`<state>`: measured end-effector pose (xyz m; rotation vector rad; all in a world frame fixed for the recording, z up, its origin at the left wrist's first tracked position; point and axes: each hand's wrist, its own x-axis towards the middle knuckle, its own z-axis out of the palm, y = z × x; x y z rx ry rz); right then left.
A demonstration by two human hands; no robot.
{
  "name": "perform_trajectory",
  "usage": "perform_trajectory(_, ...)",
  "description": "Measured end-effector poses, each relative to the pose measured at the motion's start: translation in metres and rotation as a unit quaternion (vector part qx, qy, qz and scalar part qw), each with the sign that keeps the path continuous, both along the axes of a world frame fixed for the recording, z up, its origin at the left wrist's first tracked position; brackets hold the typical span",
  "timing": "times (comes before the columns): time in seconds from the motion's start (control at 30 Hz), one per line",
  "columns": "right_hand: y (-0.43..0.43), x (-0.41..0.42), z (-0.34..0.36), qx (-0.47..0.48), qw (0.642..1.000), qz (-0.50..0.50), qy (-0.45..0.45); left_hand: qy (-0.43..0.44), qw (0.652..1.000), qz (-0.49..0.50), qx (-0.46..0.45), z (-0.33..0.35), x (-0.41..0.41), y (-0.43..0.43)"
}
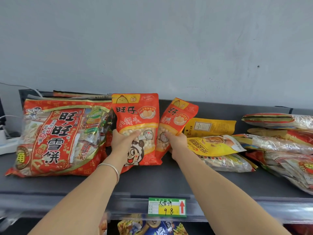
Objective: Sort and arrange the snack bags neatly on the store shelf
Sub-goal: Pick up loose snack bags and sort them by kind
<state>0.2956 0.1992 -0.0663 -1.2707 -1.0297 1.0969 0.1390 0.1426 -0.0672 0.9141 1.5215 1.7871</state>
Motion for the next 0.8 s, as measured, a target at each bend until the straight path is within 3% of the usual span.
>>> perform_trajectory(0.23,-0.029,0.011,0.03,0.11,0.988,-0.045,-0.103,0.056,0.996,-0.015,0.061,0.029,0.024,-0.01)
perform_trajectory(0.43,-0.058,0.089,0.083,0.209,0.968,-0.13,-0.059,0.041,0.989,-0.083,0.117,0.076,0.09,-0.011)
perform_trajectory(0.67,-0.091,0.226,0.106,0.239,0.946,-0.216,0.003,0.031,0.971,-0.167,0.169,0.107,0.224,-0.02)
perform_trajectory(0.8,-0.109,0.318,0.111,0.26,0.932,-0.251,-0.012,0.033,0.959,-0.208,0.19,0.115,0.316,-0.032)
